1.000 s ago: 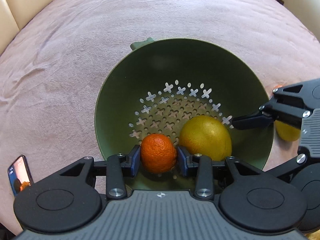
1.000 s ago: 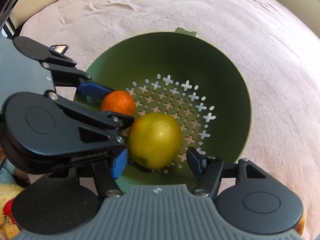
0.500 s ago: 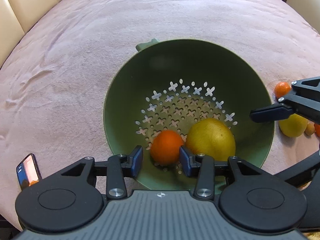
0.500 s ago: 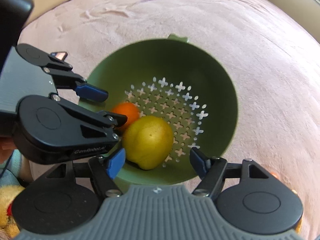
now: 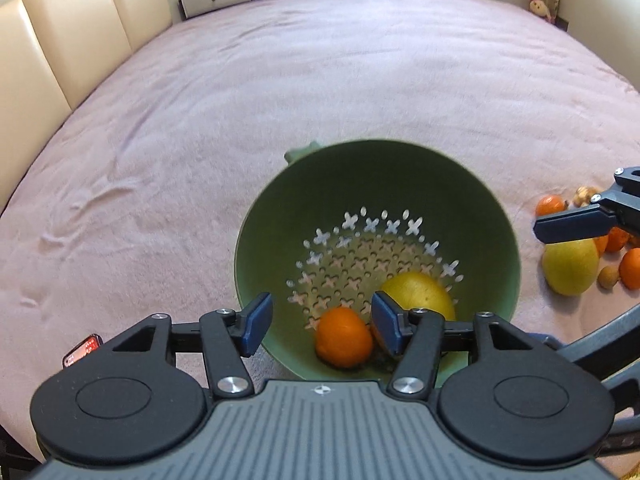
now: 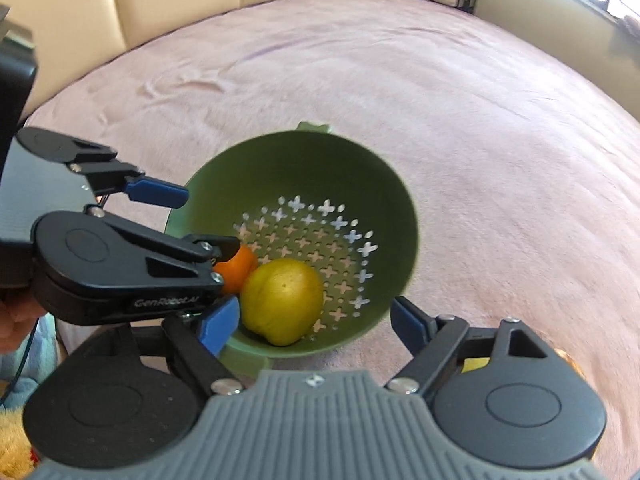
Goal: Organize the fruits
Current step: 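Move the left tool back to the fruit and grasp a small kiwi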
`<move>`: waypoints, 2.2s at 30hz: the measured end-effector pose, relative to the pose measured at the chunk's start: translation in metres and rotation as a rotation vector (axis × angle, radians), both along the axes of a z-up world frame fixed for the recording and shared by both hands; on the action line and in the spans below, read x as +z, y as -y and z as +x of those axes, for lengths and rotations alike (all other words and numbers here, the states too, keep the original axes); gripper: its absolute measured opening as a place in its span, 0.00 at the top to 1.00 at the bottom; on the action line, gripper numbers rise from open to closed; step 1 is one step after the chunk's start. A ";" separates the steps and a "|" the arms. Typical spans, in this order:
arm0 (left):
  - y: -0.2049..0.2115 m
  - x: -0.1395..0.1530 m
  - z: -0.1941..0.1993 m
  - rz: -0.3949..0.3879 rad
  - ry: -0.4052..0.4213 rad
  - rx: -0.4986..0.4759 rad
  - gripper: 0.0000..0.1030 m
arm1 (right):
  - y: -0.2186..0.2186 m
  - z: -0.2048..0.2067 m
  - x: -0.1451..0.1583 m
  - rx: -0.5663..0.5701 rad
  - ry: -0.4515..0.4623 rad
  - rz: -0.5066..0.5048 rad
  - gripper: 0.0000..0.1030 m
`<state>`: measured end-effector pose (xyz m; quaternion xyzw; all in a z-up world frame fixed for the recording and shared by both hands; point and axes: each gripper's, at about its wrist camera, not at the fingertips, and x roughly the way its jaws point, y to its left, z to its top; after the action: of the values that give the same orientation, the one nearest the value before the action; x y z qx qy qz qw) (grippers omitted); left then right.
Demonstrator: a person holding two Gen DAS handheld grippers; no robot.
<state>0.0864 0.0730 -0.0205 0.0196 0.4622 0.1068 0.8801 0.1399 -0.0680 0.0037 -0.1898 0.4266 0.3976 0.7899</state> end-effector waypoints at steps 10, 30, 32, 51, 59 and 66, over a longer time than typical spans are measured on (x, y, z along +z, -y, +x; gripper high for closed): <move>0.011 0.023 -0.024 -0.015 0.147 0.005 0.34 | 0.034 -0.015 0.015 -0.144 0.068 0.035 0.22; 0.085 0.021 -0.040 -0.318 0.268 -0.238 0.34 | 0.151 -0.053 0.007 -0.597 0.167 0.054 0.27; 0.090 0.014 -0.040 -0.340 0.246 -0.259 0.34 | 0.160 -0.055 0.000 -0.616 0.149 0.039 0.31; 0.149 -0.056 -0.024 -0.395 -0.025 -0.462 0.63 | 0.193 -0.038 -0.042 -0.607 0.050 0.031 0.52; 0.162 -0.075 -0.009 -0.383 -0.105 -0.468 0.66 | 0.183 -0.022 -0.056 -0.574 0.028 -0.007 0.52; 0.165 -0.083 0.000 -0.378 -0.121 -0.463 0.68 | 0.174 -0.011 -0.063 -0.530 0.044 -0.024 0.71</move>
<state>0.0860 -0.0922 -0.1035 -0.0333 0.5088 -0.1860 0.8399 0.1292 -0.2418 -0.0592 -0.0896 0.4488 0.1673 0.8732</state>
